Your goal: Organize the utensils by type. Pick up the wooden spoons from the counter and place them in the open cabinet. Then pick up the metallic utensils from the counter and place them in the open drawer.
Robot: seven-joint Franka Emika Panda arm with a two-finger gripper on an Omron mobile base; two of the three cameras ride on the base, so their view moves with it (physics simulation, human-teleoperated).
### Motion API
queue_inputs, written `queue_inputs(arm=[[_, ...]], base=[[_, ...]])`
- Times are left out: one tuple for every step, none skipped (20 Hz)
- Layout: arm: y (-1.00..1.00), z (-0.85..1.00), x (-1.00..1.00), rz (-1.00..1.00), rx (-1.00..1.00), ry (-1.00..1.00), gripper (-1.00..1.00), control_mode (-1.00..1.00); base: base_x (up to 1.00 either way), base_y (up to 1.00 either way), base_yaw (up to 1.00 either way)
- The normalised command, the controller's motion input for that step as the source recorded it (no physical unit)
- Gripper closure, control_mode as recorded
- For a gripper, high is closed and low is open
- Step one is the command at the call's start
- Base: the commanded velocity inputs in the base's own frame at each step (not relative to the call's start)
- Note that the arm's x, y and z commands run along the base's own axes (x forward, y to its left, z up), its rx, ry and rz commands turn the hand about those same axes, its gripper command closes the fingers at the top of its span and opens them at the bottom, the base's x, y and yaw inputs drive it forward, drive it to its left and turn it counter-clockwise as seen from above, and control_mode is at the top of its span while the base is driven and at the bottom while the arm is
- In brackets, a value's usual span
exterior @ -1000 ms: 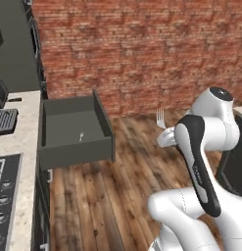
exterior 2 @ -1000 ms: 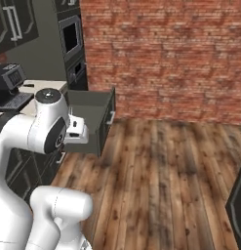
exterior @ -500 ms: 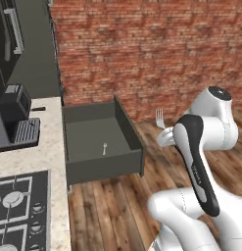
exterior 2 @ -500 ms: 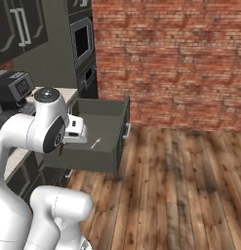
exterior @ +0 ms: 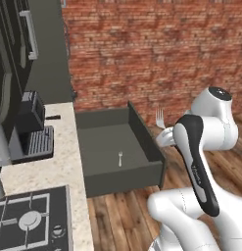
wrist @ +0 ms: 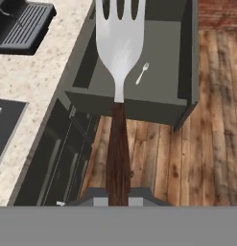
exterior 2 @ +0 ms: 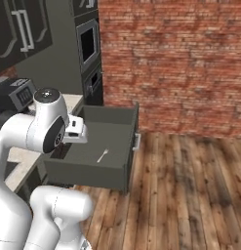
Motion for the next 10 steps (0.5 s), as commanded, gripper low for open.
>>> queue_inputs(arm=[[0.00, 0.00, 0.00, 0.00, 0.00, 0.00, 1.00, 1.00], [0.00, 0.00, 0.00, 0.00, 0.00, 0.00, 1.00, 1.00], [0.00, 0.00, 0.00, 0.00, 0.00, 0.00, 1.00, 1.00], [0.00, 0.00, 0.00, 0.00, 0.00, 0.00, 1.00, 1.00], [0.00, 0.00, 0.00, 0.00, 0.00, 0.00, 1.00, 1.00], [0.00, 0.00, 0.00, 0.00, 0.00, 0.00, 1.00, 1.00], [0.00, 0.00, 0.00, 0.00, 0.00, 0.00, 1.00, 1.00], [0.00, 0.00, 0.00, 0.00, 0.00, 0.00, 1.00, 1.00], [0.00, 0.00, 0.00, 0.00, 0.00, 0.00, 1.00, 1.00], [0.00, 0.00, 0.00, 0.00, 0.00, 0.00, 1.00, 1.00]], base=[[0.36, 0.36, 0.02], [0.34, 0.32, 0.02], [0.34, 0.27, 0.01], [0.35, 0.26, 0.01], [0.35, 0.24, 0.02], [0.35, 0.23, 0.02], [0.37, 0.22, 0.02], [0.38, 0.22, 0.02], [0.38, 0.21, 0.02], [0.38, 0.19, 0.02]])
